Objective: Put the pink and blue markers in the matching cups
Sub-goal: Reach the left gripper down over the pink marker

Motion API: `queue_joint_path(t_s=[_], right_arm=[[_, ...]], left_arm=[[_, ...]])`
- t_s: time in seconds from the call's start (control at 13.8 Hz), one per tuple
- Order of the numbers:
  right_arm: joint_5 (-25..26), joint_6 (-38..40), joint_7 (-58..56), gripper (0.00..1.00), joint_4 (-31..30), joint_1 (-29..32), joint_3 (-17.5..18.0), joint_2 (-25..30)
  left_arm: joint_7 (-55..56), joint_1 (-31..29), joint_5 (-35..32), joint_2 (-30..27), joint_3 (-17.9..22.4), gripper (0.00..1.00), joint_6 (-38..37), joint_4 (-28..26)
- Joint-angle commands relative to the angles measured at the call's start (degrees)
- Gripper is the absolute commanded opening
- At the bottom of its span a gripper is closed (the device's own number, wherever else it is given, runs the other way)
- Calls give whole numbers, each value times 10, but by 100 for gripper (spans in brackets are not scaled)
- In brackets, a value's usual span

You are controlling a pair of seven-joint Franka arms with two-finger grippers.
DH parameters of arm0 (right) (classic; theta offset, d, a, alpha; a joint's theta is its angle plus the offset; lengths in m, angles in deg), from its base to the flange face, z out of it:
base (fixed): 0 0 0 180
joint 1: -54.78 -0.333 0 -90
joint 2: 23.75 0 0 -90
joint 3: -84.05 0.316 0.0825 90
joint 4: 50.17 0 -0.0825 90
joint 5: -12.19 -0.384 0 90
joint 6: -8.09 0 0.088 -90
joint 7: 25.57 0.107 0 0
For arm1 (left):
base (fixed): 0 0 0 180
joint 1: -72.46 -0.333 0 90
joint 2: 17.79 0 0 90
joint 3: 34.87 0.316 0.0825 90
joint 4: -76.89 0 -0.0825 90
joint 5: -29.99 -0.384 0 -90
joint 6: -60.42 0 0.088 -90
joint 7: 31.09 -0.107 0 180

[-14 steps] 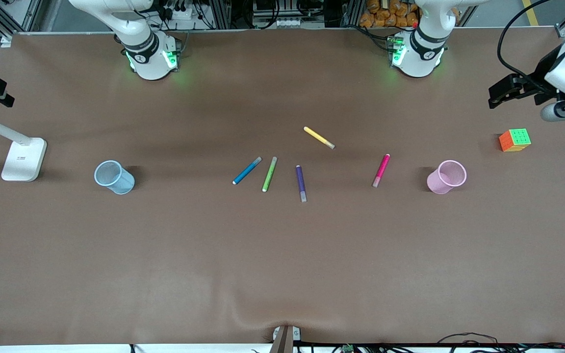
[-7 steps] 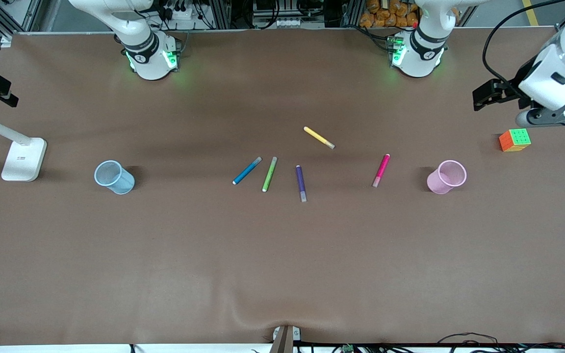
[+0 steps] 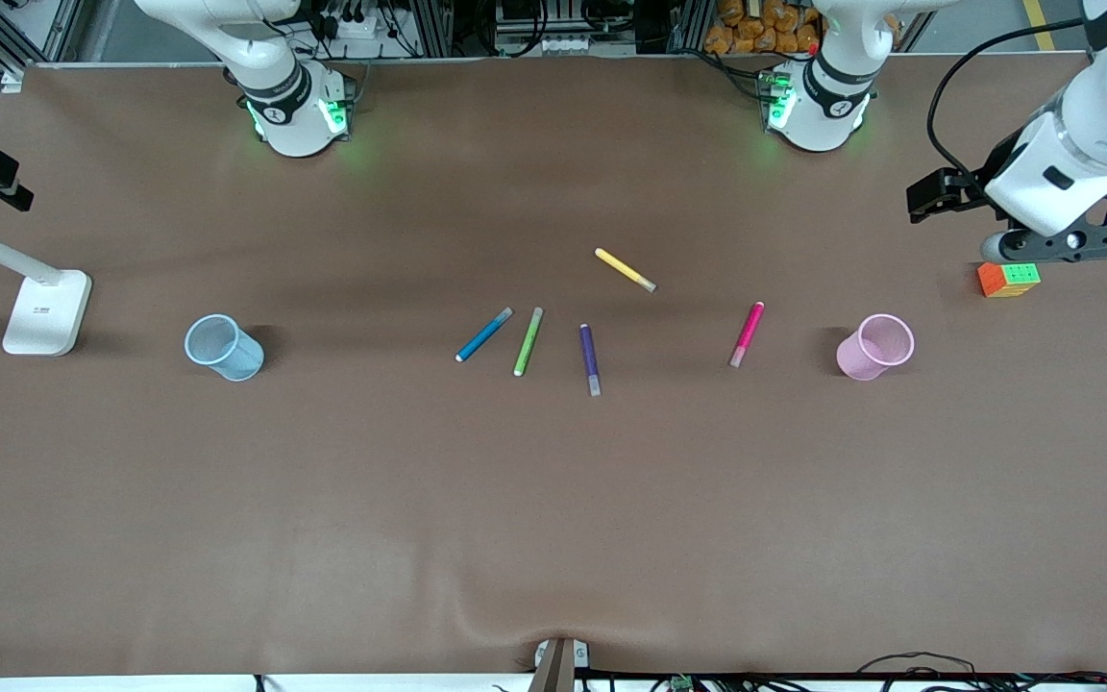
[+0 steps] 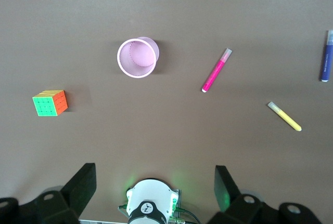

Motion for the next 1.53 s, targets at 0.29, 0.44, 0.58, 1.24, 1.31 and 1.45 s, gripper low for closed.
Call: queue_joint_path(t_s=[0.29,0.44,0.58,1.24,1.31,1.45], right_arm=[[-3,1,8,100,9,-3,0,-5],[-3,11,11,100,1,-4,0,-6],[-4,14,10,100,1,-5,0,-7],[-4,24,9,100,1,2,0,-9],[-5,23,9,100,2,2,0,-11],[-5,21,9,100,3,2,0,-11]], left_arm=[[19,-3,-1,-12,-26,100,120,-106],[20,-1,-1,-9,-27,100,168,-137],[20,-1,-2,-3,-27,100,227,-175],[24,19,-9,88,-71,100,257,-207],[29,26,-10,100,-70,100,256,-207],[31,34,-22,134,-70,100,257,-204]])
